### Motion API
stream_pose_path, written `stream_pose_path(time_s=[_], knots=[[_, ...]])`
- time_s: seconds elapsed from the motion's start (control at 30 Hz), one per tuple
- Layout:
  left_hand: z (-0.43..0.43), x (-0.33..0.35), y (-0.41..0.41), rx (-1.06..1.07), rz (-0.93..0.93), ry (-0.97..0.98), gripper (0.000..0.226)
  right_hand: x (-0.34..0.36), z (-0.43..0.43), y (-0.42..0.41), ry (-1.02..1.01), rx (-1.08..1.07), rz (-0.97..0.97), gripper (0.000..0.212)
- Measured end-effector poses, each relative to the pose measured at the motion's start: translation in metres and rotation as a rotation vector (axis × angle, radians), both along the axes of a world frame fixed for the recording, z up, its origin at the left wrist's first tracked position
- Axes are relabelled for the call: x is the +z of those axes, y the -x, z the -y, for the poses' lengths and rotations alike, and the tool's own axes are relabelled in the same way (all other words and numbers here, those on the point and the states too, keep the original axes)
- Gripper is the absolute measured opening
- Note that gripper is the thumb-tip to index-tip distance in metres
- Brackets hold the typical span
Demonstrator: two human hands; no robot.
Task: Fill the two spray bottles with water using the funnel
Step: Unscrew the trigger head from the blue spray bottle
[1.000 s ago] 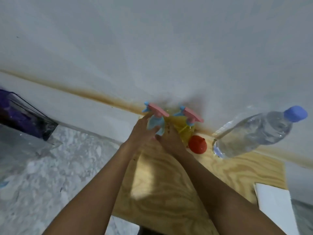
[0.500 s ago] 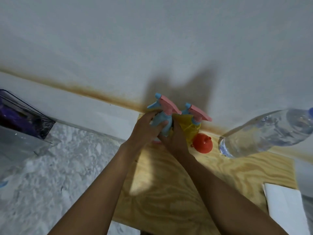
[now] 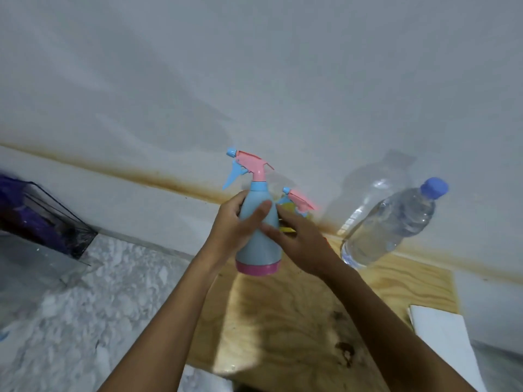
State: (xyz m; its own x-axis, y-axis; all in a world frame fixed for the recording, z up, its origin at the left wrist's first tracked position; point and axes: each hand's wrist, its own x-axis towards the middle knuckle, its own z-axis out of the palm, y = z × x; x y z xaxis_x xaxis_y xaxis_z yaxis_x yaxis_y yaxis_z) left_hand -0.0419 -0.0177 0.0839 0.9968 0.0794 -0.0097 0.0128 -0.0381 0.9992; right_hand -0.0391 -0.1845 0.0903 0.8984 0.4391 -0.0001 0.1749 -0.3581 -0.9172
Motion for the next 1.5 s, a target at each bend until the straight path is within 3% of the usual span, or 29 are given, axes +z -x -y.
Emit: stream_pose_path(time_s=[0.1, 0.27, 0.43, 0.6, 0.67, 0.83, 1.03, 1.2, 1.4, 1.5], knots=[[0.009, 0.011, 0.015, 0.039, 0.042, -0.054, 0.047, 0.017, 0.014, 0.003, -0.036, 0.013, -0.039, 0.030], [0.025, 0.024, 0.030, -0.001, 0.077, -0.119, 0.012, 0.051, 0.014, 0.001, -0.135, -0.171, -0.078, 0.021], [0.035, 0.036, 0.038, -0.058, 0.118, -0.130, 0.024, 0.065, 0.010, 0.008, -0.172, -0.203, -0.056, 0.024], [0.037, 0.030, 0.045, 0.034, 0.076, -0.224, 0.068, 0.064, 0.010, 0.013, -0.180, -0.316, 0.039, 0.020], [0.041, 0.027, 0.051, 0.017, 0.088, -0.266, 0.077, 0.066, 0.012, 0.014, -0.184, -0.360, 0.090, 0.020], [0.039, 0.029, 0.056, 0.011, 0.137, -0.224, 0.066, 0.070, 0.013, 0.021, -0.206, -0.363, 0.117, 0.017], [0.033, 0.045, 0.059, -0.164, 0.077, -0.133, 0.048, 0.080, 0.017, 0.024, -0.245, -0.251, 0.061, 0.019], [0.026, 0.053, 0.064, -0.231, 0.033, -0.064, 0.055, 0.082, 0.025, 0.022, -0.301, -0.083, -0.097, 0.031], [0.030, 0.052, 0.066, -0.125, 0.067, -0.075, 0.050, 0.068, 0.007, 0.027, -0.541, -0.328, -0.145, 0.027], [0.031, 0.054, 0.067, -0.086, 0.089, -0.095, 0.046, 0.065, 0.000, 0.029, -0.521, -0.386, -0.109, 0.019]])
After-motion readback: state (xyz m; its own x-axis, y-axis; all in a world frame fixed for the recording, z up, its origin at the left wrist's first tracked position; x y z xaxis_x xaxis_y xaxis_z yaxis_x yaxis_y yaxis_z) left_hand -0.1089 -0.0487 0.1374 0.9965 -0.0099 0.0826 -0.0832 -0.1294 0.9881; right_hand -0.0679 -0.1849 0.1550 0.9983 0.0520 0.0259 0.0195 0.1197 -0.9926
